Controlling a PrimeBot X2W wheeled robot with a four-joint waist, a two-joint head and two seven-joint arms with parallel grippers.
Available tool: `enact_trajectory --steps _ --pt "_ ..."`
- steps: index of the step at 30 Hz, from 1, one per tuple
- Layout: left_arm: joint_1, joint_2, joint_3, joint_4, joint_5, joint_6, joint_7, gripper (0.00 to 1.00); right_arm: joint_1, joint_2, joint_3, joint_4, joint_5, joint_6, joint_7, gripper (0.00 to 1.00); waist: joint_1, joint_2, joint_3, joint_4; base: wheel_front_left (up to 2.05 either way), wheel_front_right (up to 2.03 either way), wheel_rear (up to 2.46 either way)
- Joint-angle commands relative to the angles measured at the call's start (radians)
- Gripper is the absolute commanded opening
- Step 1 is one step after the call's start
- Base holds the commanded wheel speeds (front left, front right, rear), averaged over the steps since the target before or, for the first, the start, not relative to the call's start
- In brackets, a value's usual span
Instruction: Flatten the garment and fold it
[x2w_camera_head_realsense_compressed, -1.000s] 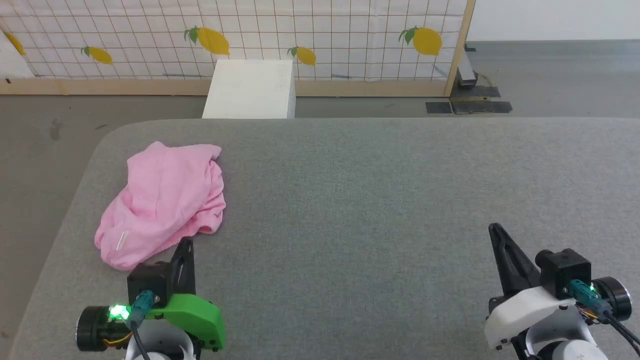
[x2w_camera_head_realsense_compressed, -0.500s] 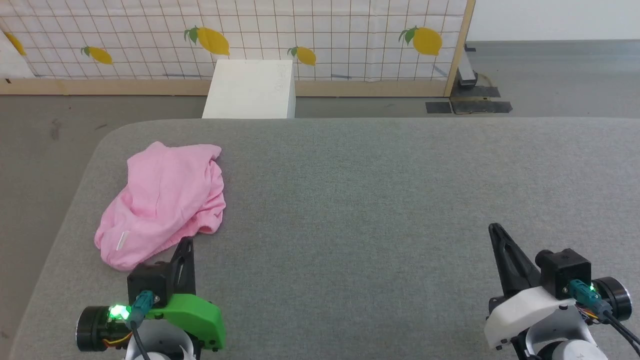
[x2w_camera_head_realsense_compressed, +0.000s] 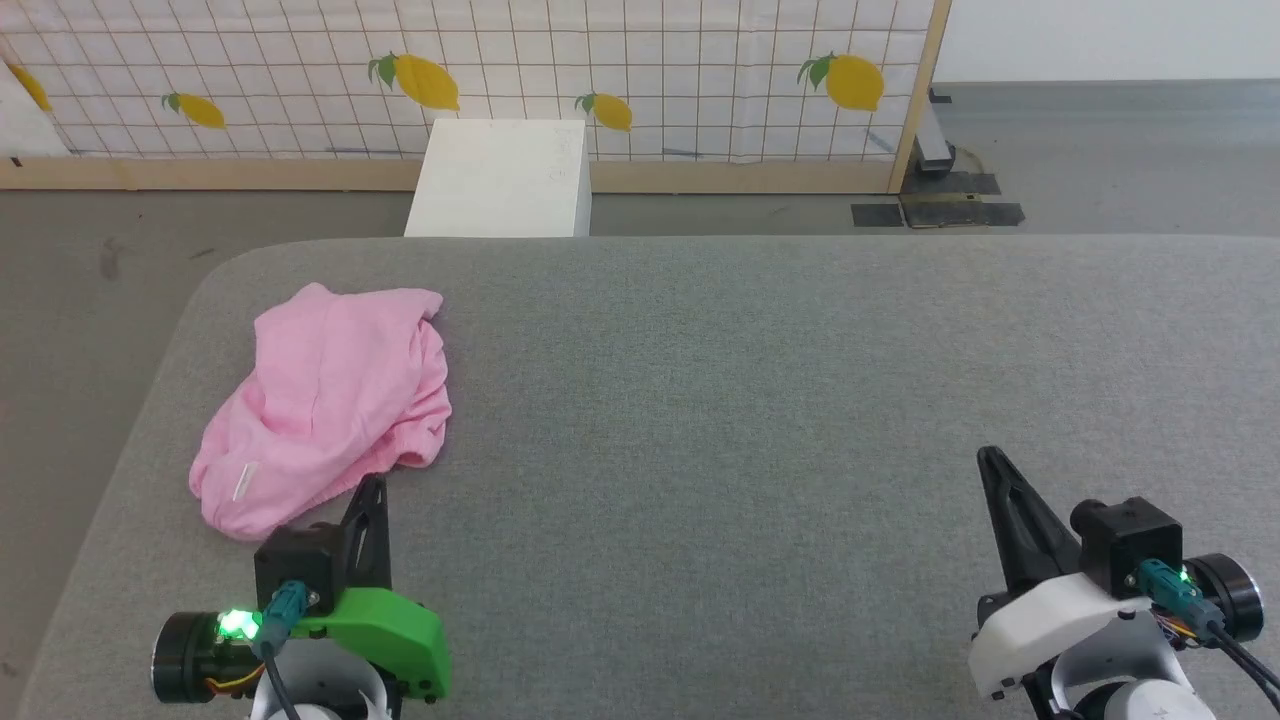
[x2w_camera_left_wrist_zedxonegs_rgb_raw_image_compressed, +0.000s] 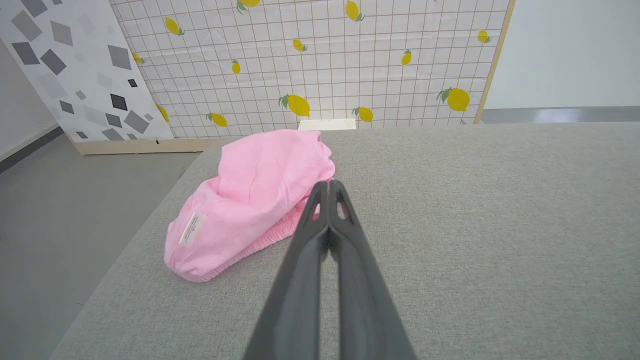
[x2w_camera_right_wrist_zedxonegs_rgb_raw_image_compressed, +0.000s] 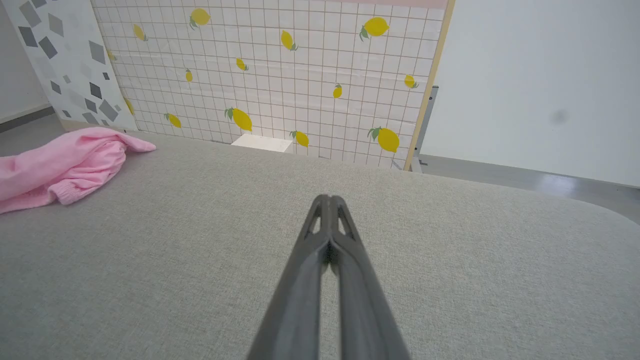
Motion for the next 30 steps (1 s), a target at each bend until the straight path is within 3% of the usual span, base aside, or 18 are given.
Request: enact_trajectory --steps 1,2,3,19,30 --pt "-0.018 -0.003 0.003 -0.003 0.010 0.007 0.001 0.00 -0.017 0.002 0.002 -0.005 -0.006 -0.002 0.000 0.00 0.0000 0.0000 0.000 0.000 0.00 0.00 0.00" --pt "-0.018 -0.003 0.003 -0.003 0.010 0.007 0.001 0.00 -0.017 0.002 0.002 -0.005 -0.006 -0.002 0.000 0.00 0.0000 0.0000 0.000 0.000 0.00 0.00 0.00" --pt "0.000 0.000 0.000 0.000 0.000 0.000 0.000 1.00 0.000 0.000 0.000 0.000 0.000 0.000 0.000 1.00 0.0000 0.0000 0.000 0.000 0.00 0.00 0.00" --pt "-0.014 0.001 -0.024 0.029 -0.021 0.017 -0.024 1.00 -0.006 0.000 -0.009 0.017 0.009 0.000 -0.018 1.00 0.0000 0.0000 -0.007 0.014 0.00 0.00 0.00" --pt "-0.026 0.008 -0.037 0.053 -0.040 0.035 -0.047 1.00 -0.010 0.000 -0.020 0.031 0.021 0.000 -0.037 1.00 0.0000 0.0000 -0.011 0.079 0.00 0.00 0.00"
